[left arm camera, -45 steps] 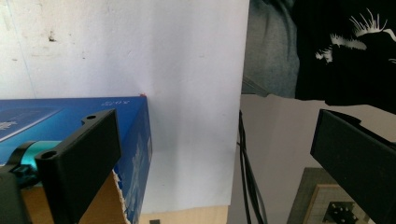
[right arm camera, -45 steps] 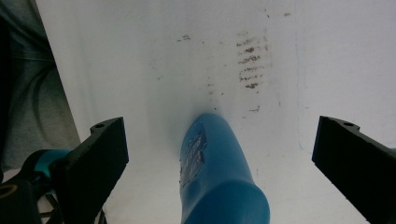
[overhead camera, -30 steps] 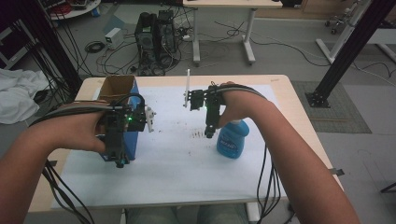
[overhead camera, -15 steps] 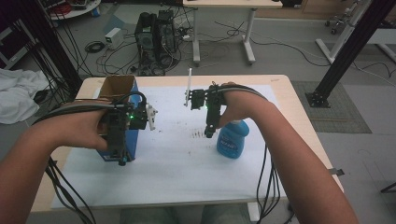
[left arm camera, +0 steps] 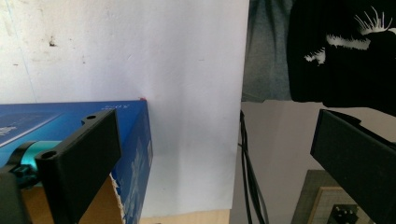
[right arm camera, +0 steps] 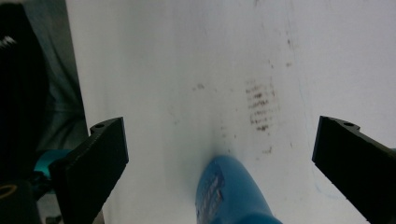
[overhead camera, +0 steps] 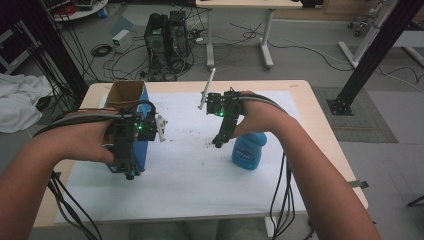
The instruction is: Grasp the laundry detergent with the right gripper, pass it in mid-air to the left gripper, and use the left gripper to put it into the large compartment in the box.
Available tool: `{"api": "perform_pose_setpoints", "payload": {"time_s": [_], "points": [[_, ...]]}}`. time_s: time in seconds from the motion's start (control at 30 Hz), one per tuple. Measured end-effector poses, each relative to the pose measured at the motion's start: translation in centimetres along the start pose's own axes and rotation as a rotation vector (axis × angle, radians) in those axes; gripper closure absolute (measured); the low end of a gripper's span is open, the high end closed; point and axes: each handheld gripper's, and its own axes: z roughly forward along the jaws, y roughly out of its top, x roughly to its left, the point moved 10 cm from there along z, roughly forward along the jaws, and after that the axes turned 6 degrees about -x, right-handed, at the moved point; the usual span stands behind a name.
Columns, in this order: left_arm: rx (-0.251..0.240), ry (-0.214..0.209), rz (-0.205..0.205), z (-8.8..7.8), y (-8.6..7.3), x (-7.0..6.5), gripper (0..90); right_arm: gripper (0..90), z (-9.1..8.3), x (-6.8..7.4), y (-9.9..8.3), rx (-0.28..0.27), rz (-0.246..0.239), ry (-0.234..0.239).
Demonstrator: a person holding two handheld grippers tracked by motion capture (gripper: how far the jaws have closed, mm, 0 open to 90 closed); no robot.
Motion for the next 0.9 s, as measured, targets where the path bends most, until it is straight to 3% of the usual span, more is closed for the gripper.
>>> {"api": "perform_pose_setpoints", "payload": {"time_s": [0.13, 0.2, 0.23, 0.33, 0.57, 0.9], "points": [[-0.003, -0.007, 0.001, 0.2, 0.0, -0.1, 1.8, 2.5, -0.5, 0.0, 1.1, -0.110, -0.002, 0.002], [-0.005, -0.004, 0.001, 0.2, 0.0, -0.1, 1.8, 2.5, -0.7, 0.1, 1.3, -0.130, 0.005, 0.001], [-0.007, -0.006, 0.000, 0.3, 0.0, -0.2, 1.8, 2.5, -1.1, 0.1, 1.9, -0.203, 0.010, 0.002], [-0.012, -0.007, 0.000, 0.4, 0.0, -0.2, 1.8, 2.5, -1.3, 0.4, 2.2, -0.276, 0.017, 0.010], [-0.028, -0.004, 0.003, 0.6, 0.0, -0.3, 1.8, 2.5, -1.6, 1.1, 2.4, -0.342, 0.020, 0.020], [-0.035, -0.017, 0.000, 1.3, -0.1, -0.6, 1.8, 2.5, -2.6, 1.3, 2.3, -0.435, 0.030, -0.031]]}}
